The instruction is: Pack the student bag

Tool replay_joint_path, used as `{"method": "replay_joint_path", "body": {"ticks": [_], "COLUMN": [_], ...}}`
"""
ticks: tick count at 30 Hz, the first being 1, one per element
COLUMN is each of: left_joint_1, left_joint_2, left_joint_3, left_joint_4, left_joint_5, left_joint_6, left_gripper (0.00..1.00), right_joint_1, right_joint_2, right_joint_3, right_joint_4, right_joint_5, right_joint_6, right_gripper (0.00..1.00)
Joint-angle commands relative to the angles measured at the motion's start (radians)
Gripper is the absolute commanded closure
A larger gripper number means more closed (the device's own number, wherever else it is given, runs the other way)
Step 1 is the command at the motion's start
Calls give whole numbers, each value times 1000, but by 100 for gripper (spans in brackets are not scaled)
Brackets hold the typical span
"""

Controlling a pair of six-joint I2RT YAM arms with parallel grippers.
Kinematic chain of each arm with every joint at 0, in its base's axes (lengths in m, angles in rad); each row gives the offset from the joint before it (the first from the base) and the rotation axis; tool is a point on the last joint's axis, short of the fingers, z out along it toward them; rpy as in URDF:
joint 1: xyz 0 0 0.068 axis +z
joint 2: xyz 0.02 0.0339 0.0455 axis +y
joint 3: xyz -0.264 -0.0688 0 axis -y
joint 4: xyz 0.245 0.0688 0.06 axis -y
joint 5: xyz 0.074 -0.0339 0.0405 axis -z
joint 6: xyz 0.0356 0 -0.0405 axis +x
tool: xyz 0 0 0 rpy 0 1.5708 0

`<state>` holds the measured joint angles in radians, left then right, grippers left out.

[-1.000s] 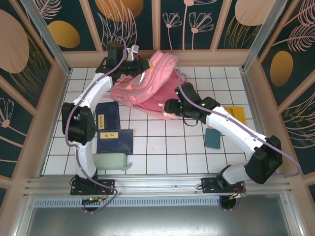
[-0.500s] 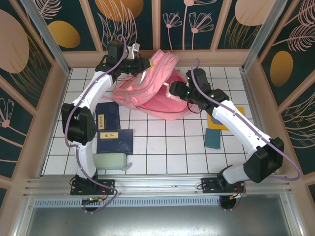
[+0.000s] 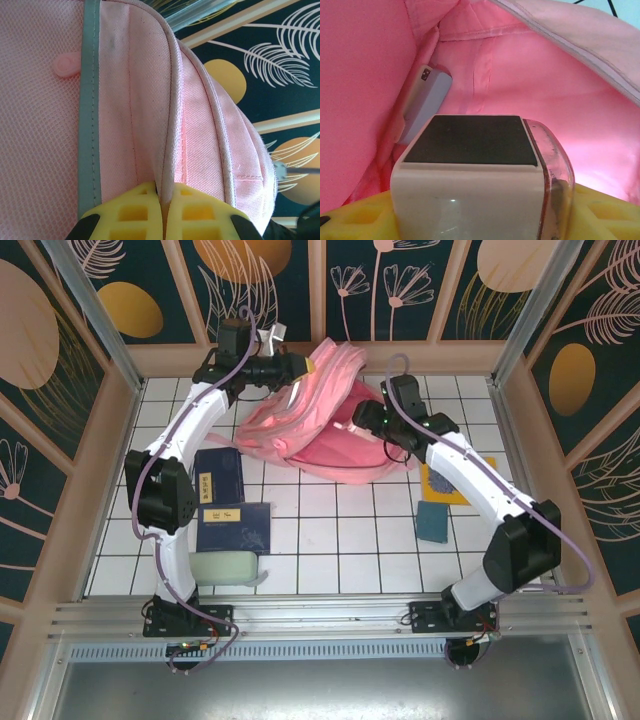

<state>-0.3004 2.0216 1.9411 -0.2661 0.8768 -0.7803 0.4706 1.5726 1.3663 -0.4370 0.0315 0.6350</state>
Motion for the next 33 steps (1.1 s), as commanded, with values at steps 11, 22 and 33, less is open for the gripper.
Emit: {"method": "replay_joint_path", "body": {"ticks": [11, 22, 33], "left_joint_1": [-50, -76, -76], "left_joint_2": [-61, -19, 15], "left_joint_3": [44, 56, 75], "left_joint_4": [110, 110, 112], "left_joint_5": [124, 126, 107], "left_joint_6": [52, 51, 38], "left_gripper": [100, 100, 100], "right_joint_1": [-28, -26, -26], "right_joint_2": [389, 545, 585], "right_joint_3": [270, 256, 337], "right_joint_4": [173, 491, 525], "right_joint_5": [85, 81, -12], "right_joint_6": [205, 474, 382], "right_gripper": [40, 31, 1]}}
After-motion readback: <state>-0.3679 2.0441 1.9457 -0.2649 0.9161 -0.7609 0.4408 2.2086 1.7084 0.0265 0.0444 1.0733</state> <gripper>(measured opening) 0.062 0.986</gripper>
